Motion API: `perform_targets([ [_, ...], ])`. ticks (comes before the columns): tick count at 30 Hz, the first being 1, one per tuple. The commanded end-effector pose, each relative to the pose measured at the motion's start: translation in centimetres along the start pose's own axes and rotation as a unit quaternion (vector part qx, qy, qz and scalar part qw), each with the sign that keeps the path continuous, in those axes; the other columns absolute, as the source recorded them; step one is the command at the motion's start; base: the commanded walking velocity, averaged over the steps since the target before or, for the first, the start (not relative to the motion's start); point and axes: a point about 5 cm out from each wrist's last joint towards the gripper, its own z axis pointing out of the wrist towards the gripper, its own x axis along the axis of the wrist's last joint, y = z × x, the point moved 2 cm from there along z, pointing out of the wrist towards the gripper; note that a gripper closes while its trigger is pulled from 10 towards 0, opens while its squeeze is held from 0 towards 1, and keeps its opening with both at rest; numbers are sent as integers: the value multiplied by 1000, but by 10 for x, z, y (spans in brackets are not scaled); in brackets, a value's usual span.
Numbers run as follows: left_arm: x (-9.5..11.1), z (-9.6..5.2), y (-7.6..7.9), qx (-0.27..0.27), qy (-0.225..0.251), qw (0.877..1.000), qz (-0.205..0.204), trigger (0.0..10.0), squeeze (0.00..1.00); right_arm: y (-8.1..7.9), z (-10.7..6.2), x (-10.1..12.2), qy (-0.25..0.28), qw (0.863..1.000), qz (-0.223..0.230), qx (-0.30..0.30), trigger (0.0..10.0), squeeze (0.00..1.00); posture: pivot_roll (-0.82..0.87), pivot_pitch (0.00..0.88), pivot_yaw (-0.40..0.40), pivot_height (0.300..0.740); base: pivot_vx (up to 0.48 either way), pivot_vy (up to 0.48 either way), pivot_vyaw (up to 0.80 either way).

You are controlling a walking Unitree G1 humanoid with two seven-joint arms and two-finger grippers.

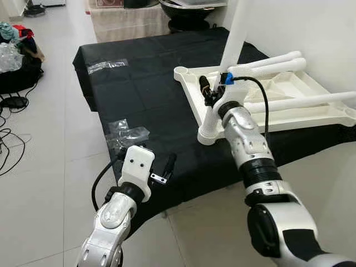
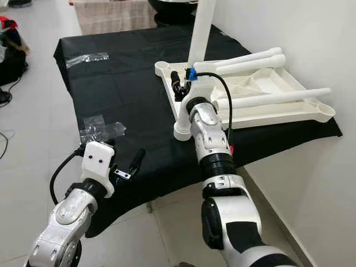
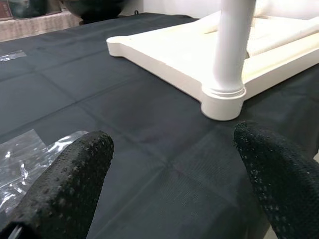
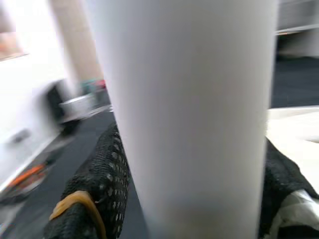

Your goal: Building children table

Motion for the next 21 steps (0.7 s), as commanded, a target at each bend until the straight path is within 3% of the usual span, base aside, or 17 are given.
perform_targets([
  [1,-1,1,1,-3,0,1000,-1,10000,0,-16,-2,-10,-28,993,31,106,10000,0,16,66,-75,740,0,0,0],
  [2,-1,1,1,-3,0,1000,-1,10000,0,-16,-2,-10,-28,993,31,106,10000,0,16,66,-75,740,0,0,0],
  [3,-1,1,1,-3,0,1000,0,10000,0,-18,-11,-13,-50,981,41,180,10000,0,19,67,-77,740,0,0,0],
  [5,-1,0,1,-3,0,1000,0,10000,0,-19,-24,-17,-78,958,51,272,10000,0,26,66,-81,740,0,0,0],
  [6,-1,0,1,-3,0,1000,0,10000,0,-19,-24,-17,-78,958,51,272,10000,0,26,66,-81,740,0,0,0],
  [7,-1,0,1,-2,0,1000,0,10000,0,-21,-31,-18,-92,944,49,313,10000,0,31,64,-83,740,0,0,0],
  [8,-1,0,1,-2,0,1000,0,10000,0,-21,-31,-18,-92,944,49,313,10000,0,31,64,-83,740,0,0,0],
  [10,-1,-1,1,-2,0,1000,1,10000,0,-25,-39,-20,-110,921,48,372,10000,0,31,64,-83,740,0,0,0],
  [11,-1,-1,1,-2,0,1000,1,10000,0,-25,-39,-20,-110,921,48,372,10000,0,31,64,-83,740,0,0,0],
  [12,-1,-2,0,-2,-1,1000,2,10000,0,-29,-41,-19,-112,909,48,398,10000,0,36,61,-85,740,0,0,0],
  [13,-1,-2,0,-2,-1,1000,2,10000,0,-29,-41,-19,-112,909,48,398,10000,0,36,61,-85,740,0,0,0],
  [14,-2,-2,0,-2,-2,1000,3,10000,0,-32,-41,-18,-115,900,49,418,10000,0,36,61,-85,740,0,0,0],
  [18,-2,-3,1,-2,-2,1000,3,10000,0,-34,-38,-18,-114,899,42,421,10000,0,37,56,-86,740,0,0,0],
  [19,-3,-4,3,-5,-3,1000,3,10000,0,-34,-26,-15,-110,914,32,390,0,0,37,48,-87,740,0,0,0],
  [21,-3,-4,4,-6,-3,1000,2,10000,0,-34,-23,-14,-107,919,29,379,0,0,37,48,-87,740,0,0,0],
])
